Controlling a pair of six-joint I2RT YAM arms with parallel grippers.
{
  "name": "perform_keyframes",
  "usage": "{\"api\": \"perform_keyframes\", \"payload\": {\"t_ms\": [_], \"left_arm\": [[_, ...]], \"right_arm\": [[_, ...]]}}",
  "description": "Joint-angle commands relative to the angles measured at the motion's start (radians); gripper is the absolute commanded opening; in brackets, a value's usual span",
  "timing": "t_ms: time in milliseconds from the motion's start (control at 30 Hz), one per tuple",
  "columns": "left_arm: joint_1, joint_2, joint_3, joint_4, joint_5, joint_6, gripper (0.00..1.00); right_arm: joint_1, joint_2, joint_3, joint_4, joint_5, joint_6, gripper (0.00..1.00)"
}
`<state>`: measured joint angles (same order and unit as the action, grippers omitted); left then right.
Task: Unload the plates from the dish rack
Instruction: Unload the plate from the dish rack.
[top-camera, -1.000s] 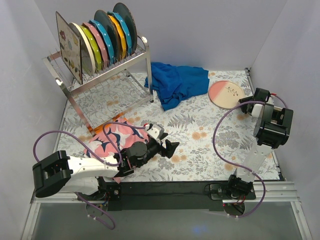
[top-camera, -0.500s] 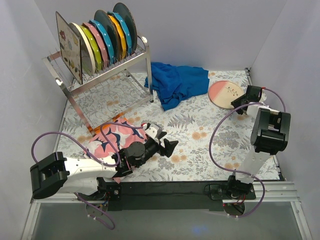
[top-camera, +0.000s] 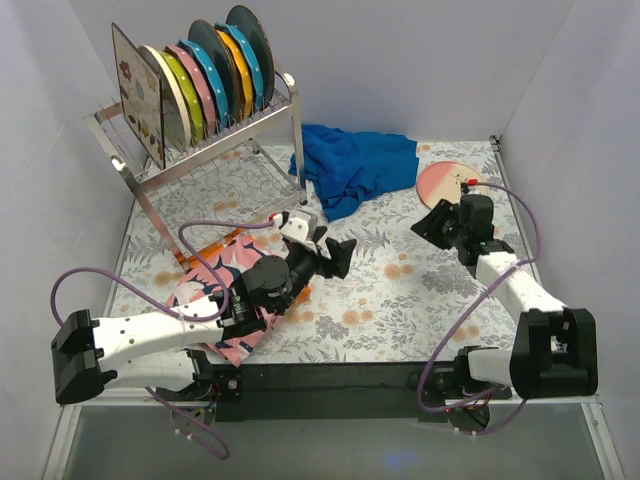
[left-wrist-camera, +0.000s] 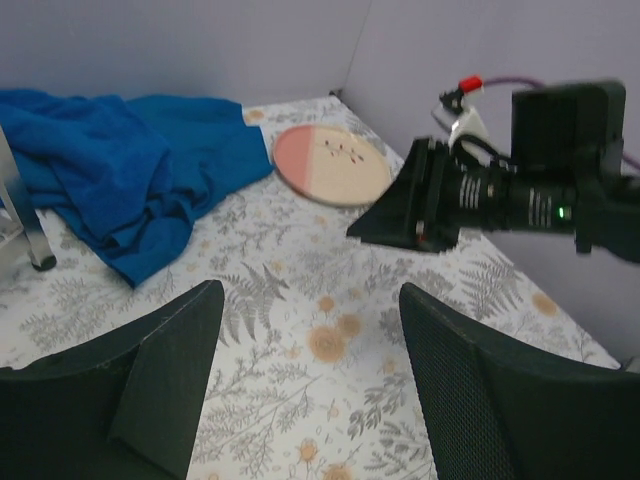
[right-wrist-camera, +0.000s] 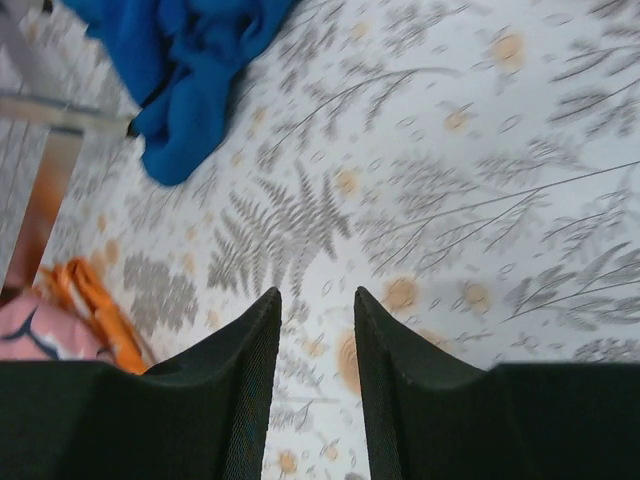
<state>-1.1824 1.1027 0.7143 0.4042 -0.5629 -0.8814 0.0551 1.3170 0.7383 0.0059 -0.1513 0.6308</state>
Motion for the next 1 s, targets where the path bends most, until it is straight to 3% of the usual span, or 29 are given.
{"api": "perform_keyframes", "payload": {"t_ms": [0,233,300,567,800,967], "left_arm": [[-0.003,-0.030,0.213,-0.232,-0.149,0.067,0.69],[0.073,0.029,0.514,-0.451,-0.317,0.151,0.63],[0.108,0.063,0.591,-0.528,-0.368,0.180,0.62],[0.269,0.132,0.856,-0.590,-0.436,0.311,0.61],[0.383,0.242,1.000,-0.616,-0.515,0.410,0.58],[0.451,0.201,1.024,-0.614,-0.492,0.401,0.56]], "right_arm": [[0.097,-0.169,-0.086,0.031,-0.082,-0.066,0.42],[0.288,-0.274,-0.195,0.141,-0.129,-0.043,0.42],[0.301,-0.275,-0.215,0.175,-0.148,-0.039,0.42],[0.333,-0.315,-0.235,0.220,-0.140,-0.043,0.42],[0.336,-0.352,-0.249,0.224,-0.120,-0.060,0.42],[0.338,-0.377,-0.251,0.223,-0.111,-0.077,0.43]]}}
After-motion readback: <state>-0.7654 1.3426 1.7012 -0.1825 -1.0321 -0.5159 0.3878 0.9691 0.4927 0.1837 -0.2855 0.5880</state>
